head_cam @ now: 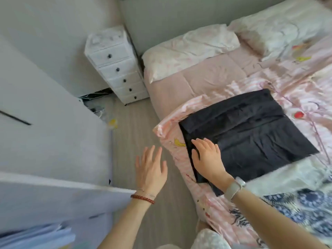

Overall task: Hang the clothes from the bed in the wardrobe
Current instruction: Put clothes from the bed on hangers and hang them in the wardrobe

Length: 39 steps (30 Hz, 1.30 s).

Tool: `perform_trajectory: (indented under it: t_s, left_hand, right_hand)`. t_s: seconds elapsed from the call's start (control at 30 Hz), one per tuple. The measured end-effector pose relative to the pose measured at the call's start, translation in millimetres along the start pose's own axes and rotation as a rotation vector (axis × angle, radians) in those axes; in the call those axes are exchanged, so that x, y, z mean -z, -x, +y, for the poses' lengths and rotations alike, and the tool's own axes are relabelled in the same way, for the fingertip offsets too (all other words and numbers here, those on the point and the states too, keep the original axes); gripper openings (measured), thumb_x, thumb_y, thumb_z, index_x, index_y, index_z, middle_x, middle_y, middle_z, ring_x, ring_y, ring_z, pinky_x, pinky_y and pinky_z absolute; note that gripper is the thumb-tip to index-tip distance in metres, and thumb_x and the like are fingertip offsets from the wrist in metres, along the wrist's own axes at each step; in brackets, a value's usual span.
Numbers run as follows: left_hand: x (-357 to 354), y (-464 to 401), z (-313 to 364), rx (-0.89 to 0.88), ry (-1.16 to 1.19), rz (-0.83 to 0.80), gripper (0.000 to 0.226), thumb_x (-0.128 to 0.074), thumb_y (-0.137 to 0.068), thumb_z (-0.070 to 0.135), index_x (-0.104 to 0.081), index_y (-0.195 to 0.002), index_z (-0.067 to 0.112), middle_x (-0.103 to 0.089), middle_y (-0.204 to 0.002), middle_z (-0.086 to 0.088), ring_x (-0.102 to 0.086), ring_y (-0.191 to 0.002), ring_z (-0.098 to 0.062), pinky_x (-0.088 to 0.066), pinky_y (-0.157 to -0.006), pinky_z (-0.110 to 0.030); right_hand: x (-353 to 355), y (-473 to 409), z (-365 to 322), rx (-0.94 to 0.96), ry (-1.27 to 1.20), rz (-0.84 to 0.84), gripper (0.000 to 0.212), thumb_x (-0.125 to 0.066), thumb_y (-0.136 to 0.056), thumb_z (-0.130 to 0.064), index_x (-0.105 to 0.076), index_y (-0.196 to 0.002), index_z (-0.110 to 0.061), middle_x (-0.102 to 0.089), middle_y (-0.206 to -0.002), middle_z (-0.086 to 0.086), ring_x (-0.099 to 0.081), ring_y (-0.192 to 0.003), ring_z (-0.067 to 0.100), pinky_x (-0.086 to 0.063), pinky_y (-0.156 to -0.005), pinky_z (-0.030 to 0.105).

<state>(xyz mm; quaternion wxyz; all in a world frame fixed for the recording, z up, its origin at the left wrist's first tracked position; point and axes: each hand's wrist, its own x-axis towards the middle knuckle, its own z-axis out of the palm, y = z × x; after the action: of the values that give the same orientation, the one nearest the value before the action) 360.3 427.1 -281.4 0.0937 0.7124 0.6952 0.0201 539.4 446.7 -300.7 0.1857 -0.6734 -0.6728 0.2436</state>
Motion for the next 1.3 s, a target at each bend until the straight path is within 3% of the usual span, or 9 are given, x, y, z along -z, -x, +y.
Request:
perform_trajectory:
  t_s: [0.13, 0.27, 0.43, 0.57, 0.77, 0.93, 1.07, 1.17, 1.3]
  left_hand:
    - [23.8, 110.9, -116.1, 0.207, -0.005, 0.080, 0.049, -0.041, -0.093, 0.031, -0.034, -0.140, 0.022, -0.032, -0.147, 0.000, -0.024, -0.138, -0.016, -0.020, -0.110, -0.039]
    - [59.1, 223.7, -212.4, 0.478, 0.066, 0.285, 0.043, -0.060, -0.084, 0.014, -0.054, -0.126, 0.007, -0.052, -0.131, -0.014, -0.045, -0.126, -0.031, -0.037, -0.101, -0.049]
    - [110.2, 331.5, -297.9, 0.803, 0.031, 0.488, 0.042, -0.057, -0.086, 0.012, -0.052, -0.127, 0.004, -0.049, -0.134, -0.017, -0.044, -0.126, -0.030, -0.034, -0.103, -0.044]
    - [155.8, 384.4, -342.4, 0.962, -0.063, 0.628, 0.041, -0.054, -0.089, 0.015, -0.051, -0.129, 0.008, -0.046, -0.136, -0.014, -0.041, -0.126, -0.029, -0.034, -0.097, -0.046]
    - [232.8, 423.5, -410.0, 1.052, -0.331, 0.815, 0.036, -0.056, -0.087, 0.013, -0.056, -0.123, 0.008, -0.051, -0.131, -0.013, -0.042, -0.127, -0.030, -0.028, -0.099, -0.048]
    - [275.7, 429.0, -473.3, 1.163, -0.370, 0.698, 0.048, -0.041, -0.094, 0.030, -0.034, -0.141, 0.019, -0.024, -0.151, -0.003, -0.012, -0.142, -0.021, -0.009, -0.110, -0.046]
    - [277.2, 424.0, -507.4, 1.274, -0.292, 0.621, 0.051, -0.027, -0.098, 0.039, -0.019, -0.146, 0.023, -0.006, -0.156, 0.004, 0.000, -0.143, -0.016, -0.007, -0.114, -0.047]
    - [270.6, 423.2, -512.4, 1.251, -0.300, 0.652, 0.051, -0.028, -0.097, 0.038, -0.020, -0.146, 0.022, -0.009, -0.155, 0.005, -0.002, -0.143, -0.014, -0.005, -0.112, -0.047]
    - [265.3, 433.5, -517.8, 1.207, -0.262, 0.650, 0.051, -0.030, -0.097, 0.036, -0.023, -0.145, 0.021, -0.011, -0.155, 0.003, -0.006, -0.143, -0.016, -0.019, -0.112, -0.046]
  right_hand:
    - [-69.4, 52.9, -114.5, 0.332, 0.130, -0.278, 0.041, -0.038, -0.093, -0.027, -0.042, -0.134, -0.023, -0.043, -0.139, -0.004, -0.028, -0.133, 0.017, -0.018, -0.110, 0.039]
    - [-123.4, 104.8, -224.5, 0.679, 0.189, -0.482, 0.045, -0.035, -0.094, -0.031, -0.033, -0.139, -0.026, -0.035, -0.145, -0.005, -0.024, -0.136, 0.014, -0.016, -0.112, 0.039]
    - [-161.5, 148.5, -357.7, 0.956, 0.145, -0.552, 0.045, -0.035, -0.095, -0.028, -0.032, -0.140, -0.023, -0.033, -0.146, -0.003, -0.021, -0.137, 0.016, -0.013, -0.112, 0.039]
    - [-185.0, 179.0, -451.7, 1.139, 0.017, -0.571, 0.042, -0.039, -0.095, -0.023, -0.040, -0.136, -0.018, -0.044, -0.140, 0.003, -0.035, -0.130, 0.022, -0.027, -0.107, 0.034]
    - [-209.5, 221.1, -596.7, 1.233, -0.307, -0.622, 0.025, -0.044, -0.092, -0.009, -0.061, -0.104, 0.005, -0.062, -0.108, 0.024, -0.056, -0.101, 0.038, -0.040, -0.086, 0.039]
    - [-234.8, 245.3, -699.3, 1.238, -0.435, -0.670, 0.023, -0.041, -0.093, -0.016, -0.059, -0.088, -0.004, -0.059, -0.084, 0.015, -0.052, -0.075, 0.028, -0.040, -0.069, 0.030]
    - [-253.8, 262.0, -752.4, 1.216, -0.414, -0.741, 0.036, -0.047, -0.093, -0.030, -0.049, -0.116, -0.003, -0.059, -0.102, 0.015, -0.055, -0.096, 0.028, -0.045, -0.081, 0.034]
    - [-265.0, 263.7, -769.8, 1.262, -0.345, -0.719, 0.034, -0.046, -0.091, -0.015, -0.044, -0.120, 0.001, -0.053, -0.114, 0.020, -0.051, -0.105, 0.035, -0.045, -0.085, 0.040]
    - [-272.2, 247.9, -777.8, 1.291, -0.295, -0.586, 0.043, -0.038, -0.091, -0.006, -0.033, -0.134, -0.003, -0.046, -0.127, 0.022, -0.050, -0.107, 0.041, -0.041, -0.083, 0.041]
